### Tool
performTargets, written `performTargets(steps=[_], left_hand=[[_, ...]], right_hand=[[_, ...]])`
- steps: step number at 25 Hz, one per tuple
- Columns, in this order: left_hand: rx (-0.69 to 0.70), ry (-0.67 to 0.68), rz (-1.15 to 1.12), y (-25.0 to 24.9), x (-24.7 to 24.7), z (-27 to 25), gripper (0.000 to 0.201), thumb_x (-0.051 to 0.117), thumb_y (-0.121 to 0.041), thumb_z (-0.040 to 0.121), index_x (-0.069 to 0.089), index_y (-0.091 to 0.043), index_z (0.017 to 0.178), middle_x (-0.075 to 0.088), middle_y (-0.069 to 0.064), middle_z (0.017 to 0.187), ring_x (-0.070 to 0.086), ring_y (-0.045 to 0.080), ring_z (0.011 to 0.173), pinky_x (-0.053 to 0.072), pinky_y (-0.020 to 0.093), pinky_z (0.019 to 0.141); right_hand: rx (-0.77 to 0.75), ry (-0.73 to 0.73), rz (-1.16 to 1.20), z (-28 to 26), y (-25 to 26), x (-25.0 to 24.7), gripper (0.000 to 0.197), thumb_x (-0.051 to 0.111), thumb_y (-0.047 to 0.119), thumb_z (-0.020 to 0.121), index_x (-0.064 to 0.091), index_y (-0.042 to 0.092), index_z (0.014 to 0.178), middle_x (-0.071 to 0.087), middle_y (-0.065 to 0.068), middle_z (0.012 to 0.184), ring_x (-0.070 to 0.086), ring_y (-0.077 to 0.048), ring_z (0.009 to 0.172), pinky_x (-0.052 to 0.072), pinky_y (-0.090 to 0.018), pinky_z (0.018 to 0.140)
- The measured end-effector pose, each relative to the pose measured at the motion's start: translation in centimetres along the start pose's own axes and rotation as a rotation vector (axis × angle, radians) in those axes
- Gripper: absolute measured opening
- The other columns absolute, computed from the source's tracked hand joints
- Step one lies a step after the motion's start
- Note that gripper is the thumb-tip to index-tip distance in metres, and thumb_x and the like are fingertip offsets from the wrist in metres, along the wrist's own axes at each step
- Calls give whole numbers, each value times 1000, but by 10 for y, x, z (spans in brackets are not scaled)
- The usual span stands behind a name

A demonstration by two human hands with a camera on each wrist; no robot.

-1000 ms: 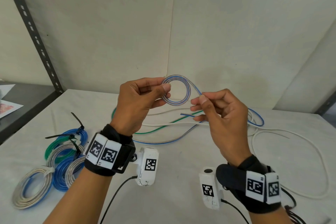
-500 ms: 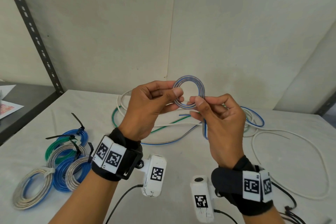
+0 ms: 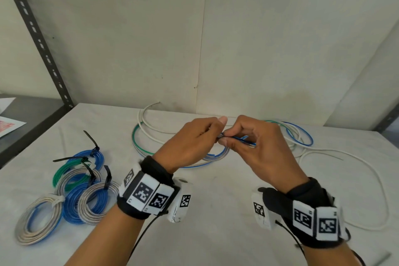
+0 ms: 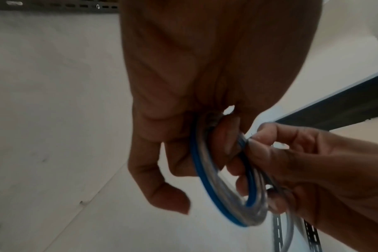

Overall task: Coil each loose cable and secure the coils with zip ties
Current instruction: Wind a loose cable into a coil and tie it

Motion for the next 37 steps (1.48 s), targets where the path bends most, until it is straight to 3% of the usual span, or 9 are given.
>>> performTargets(steps=[7, 11, 16, 19, 23, 29, 32, 35, 37], left_hand=[[18, -101, -106, 0, -6, 2, 49, 39, -38, 108, 36, -17, 64, 28, 0, 62, 29, 13, 57, 36, 28, 61], [-71, -233, -429, 2, -12, 6, 49, 39, -30, 109, 38, -21, 61, 30, -12, 54, 27, 9, 48, 36, 36, 67], [-106, -369, -784, -5, -25, 8, 42, 35, -26, 109, 34, -18, 68, 23, -7, 54, 20, 9, 43, 37, 26, 57], [-85, -421, -941, -5, -26, 9, 42, 33, -28, 109, 34, -17, 68, 19, -5, 54, 18, 10, 44, 31, 30, 60], [-56, -430, -1024, -9, -21, 8, 42, 31, -29, 109, 32, -17, 69, 21, -7, 52, 17, 10, 44, 26, 30, 60], [-27, -434, -1147, -16, -2, 7, 45, 29, -31, 110, 34, -16, 68, 20, -5, 52, 16, 10, 46, 29, 21, 47], [-13, -385, -1156, -16, 4, 9, 44, 28, -30, 110, 35, -15, 69, 23, -5, 52, 20, 11, 46, 26, 22, 49], [-54, -226, -1001, -12, -7, 9, 43, 29, -25, 108, 44, -10, 70, 33, 1, 51, 37, 17, 46, 47, 28, 65], [-79, -107, -724, -7, -16, 7, 44, 33, -24, 107, 52, -5, 72, 41, 4, 51, 45, 22, 49, 47, 40, 79]], right_hand=[[-34, -83, 93, 2, 3, 7, 4, 76, 16, 88, 71, 16, 88, 75, 12, 84, 73, -12, 81, 57, -30, 68], [-61, -239, 105, 4, 5, 3, 5, 73, 18, 90, 74, 15, 94, 73, 9, 77, 71, -14, 67, 52, -21, 65], [-117, -328, -76, 2, 11, 2, 12, 64, 33, 96, 69, 22, 98, 64, 6, 67, 62, -19, 60, 49, -36, 58], [-74, -298, 65, 2, 13, 18, 10, 61, 29, 99, 64, 21, 94, 49, 5, 59, 44, -14, 53, 35, -29, 52], [-42, -238, 165, 0, 17, 30, 16, 59, 25, 101, 57, 18, 86, 50, -3, 65, 40, -12, 58, 35, -27, 55], [45, -404, 335, -3, 18, 34, 17, 75, 36, 83, 65, 22, 84, 72, 2, 90, 58, -33, 67, 42, -20, 54], [40, -473, 337, -2, 17, 31, 12, 80, 26, 83, 69, 21, 84, 74, -5, 84, 65, -31, 73, 50, -31, 59], [11, -404, 314, 2, 13, 11, 11, 81, 23, 81, 70, 22, 83, 75, 0, 78, 64, -15, 67, 52, -31, 63], [-11, -250, 218, 3, 10, -4, 10, 80, 25, 80, 71, 24, 83, 74, 5, 76, 62, -14, 63, 50, -30, 60]])
Point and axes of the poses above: each hand's wrist, its own z-axis towards the middle knuckle, its own x-axis out of the palm, y = z × x, the point moved 2 cm from there along z, towards the middle knuckle
